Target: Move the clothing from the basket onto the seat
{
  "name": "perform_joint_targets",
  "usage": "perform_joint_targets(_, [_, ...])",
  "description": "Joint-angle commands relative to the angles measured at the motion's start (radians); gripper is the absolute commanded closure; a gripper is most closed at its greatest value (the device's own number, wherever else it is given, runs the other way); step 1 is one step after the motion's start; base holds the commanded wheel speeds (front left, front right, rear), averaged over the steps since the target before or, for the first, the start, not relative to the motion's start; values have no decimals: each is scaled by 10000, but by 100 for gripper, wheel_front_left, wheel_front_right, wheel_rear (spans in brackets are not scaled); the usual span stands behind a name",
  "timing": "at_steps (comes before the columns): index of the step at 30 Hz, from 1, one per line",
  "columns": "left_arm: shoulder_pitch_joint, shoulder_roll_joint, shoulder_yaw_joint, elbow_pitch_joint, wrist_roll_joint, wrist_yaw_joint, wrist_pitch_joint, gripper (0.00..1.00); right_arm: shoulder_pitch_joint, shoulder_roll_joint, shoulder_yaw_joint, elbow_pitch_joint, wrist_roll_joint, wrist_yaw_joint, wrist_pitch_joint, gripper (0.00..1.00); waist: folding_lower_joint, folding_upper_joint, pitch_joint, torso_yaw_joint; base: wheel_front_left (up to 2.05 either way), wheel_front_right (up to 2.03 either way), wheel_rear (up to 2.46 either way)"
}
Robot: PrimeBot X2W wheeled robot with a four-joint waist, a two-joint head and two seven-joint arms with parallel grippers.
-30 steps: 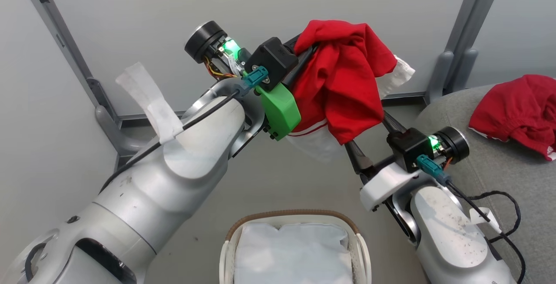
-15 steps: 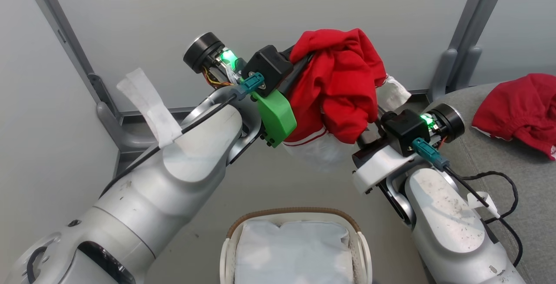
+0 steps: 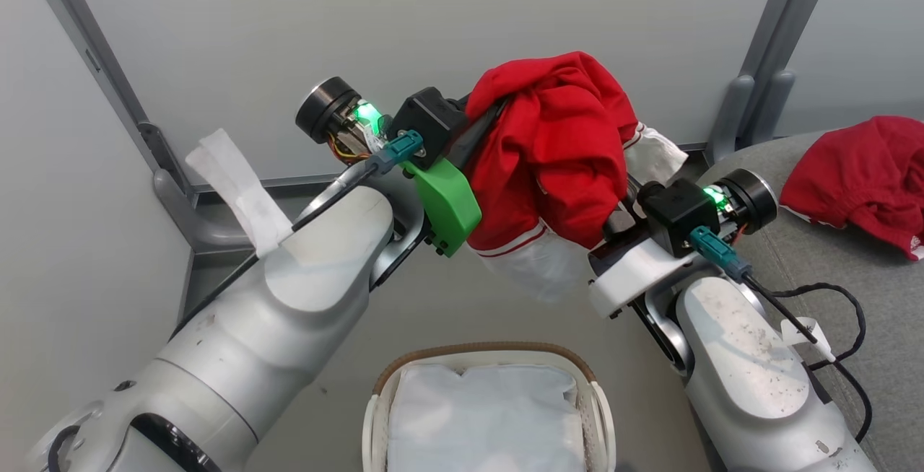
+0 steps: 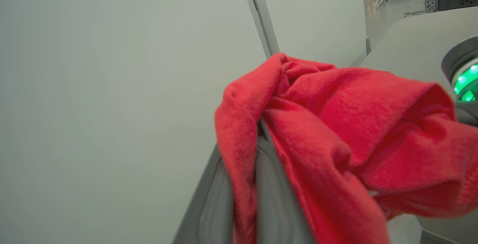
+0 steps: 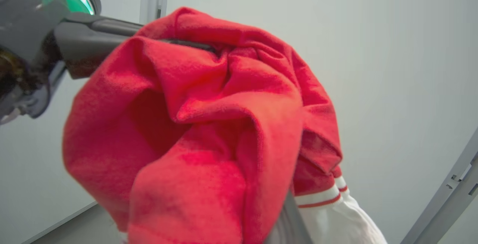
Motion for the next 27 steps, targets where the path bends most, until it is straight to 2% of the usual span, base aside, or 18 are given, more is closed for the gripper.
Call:
perform_joint_targets(1, [222, -24, 109, -35, -78, 81, -89, 98, -6, -37, -49, 10, -38, -14, -49, 100, 0, 0, 13, 0, 0, 0, 0])
perform_joint_targets(2, [277, -32, 161, -52, -112, 90, -91, 90, -17, -35, -62, 16, -44, -14, -49, 100, 0, 0, 20, -1, 0, 0, 0])
perform_joint_targets(4, [415, -46, 300, -130, -144, 121, -78, 64, -42, -37, -105, 29, -70, -14, -49, 100, 0, 0, 36, -4, 0, 0, 0])
perform_joint_targets(5, [514, -49, 381, -205, -131, 172, -80, 26, -54, -37, -140, 36, -78, -14, -49, 100, 0, 0, 46, -6, 0, 0, 0])
perform_joint_targets(6, [647, -61, 461, -280, -166, 190, -80, 0, -59, -38, -201, 53, -107, -14, -49, 100, 0, 0, 54, -8, 0, 0, 0])
perform_joint_targets(15, [2409, -234, 1355, -1292, -54, 211, -62, 0, 14, -37, -770, 112, -340, -14, -49, 100, 0, 0, 120, -104, 0, 0, 0])
perform_joint_targets(27, [4797, -458, 2545, -1686, 366, 167, -63, 0, 416, -35, -1402, 191, -624, -14, -51, 100, 0, 0, 114, -430, 0, 0, 0])
